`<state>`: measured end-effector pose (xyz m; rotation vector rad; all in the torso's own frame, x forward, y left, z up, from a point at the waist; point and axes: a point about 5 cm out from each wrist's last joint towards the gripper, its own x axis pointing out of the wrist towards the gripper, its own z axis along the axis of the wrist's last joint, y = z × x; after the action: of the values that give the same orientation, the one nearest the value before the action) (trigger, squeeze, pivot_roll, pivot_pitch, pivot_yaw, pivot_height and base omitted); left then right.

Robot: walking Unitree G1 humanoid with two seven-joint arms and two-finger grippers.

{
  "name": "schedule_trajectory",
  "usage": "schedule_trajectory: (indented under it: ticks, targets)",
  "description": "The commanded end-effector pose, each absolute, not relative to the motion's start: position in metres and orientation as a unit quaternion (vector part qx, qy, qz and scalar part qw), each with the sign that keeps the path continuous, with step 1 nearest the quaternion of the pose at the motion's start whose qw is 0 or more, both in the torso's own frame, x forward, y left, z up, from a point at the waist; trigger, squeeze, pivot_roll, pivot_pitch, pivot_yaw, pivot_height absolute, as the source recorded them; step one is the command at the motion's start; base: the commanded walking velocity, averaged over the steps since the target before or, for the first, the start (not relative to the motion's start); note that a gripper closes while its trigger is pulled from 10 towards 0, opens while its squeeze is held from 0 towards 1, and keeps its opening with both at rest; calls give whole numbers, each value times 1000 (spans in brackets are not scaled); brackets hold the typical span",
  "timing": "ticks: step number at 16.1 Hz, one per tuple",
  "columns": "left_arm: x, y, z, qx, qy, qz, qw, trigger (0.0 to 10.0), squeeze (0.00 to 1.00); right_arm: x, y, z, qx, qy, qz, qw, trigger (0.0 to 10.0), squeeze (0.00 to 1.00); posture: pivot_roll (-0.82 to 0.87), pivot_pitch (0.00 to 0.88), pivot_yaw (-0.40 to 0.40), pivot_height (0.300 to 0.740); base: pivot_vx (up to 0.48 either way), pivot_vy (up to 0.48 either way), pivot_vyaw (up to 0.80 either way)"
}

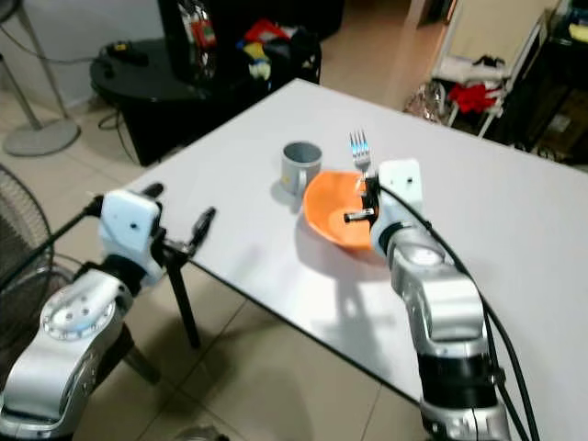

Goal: Setting the table

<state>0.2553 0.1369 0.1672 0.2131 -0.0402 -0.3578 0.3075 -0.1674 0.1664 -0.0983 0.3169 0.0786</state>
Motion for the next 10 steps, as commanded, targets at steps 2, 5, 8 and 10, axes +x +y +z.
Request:
schedule_trajectory:
  ticks: [2, 5, 8, 10]
  targets:
    - [252, 125, 173, 99, -31, -239, 965, 10000, 0, 314, -170, 170, -36, 196, 35, 979, 10000, 0, 69, 0, -25, 740, 0, 0, 0]
    - [243, 114, 168, 100, -7, -318, 943, 10000, 0, 320, -172, 165, 4, 255, 22, 967, 10000, 0, 76, 0, -33, 740, 0, 0, 0]
    - [238, 112, 169, 99, 0, -348, 932, 10000, 0, 326, -176, 164, 14, 271, 6, 962, 10000, 0, 81, 0, -41, 740, 0, 0, 0]
    - [235, 110, 167, 99, 10, -367, 925, 10000, 0, 330, -176, 158, 15, 303, 1, 953, 10000, 0, 82, 0, -40, 740, 0, 0, 0]
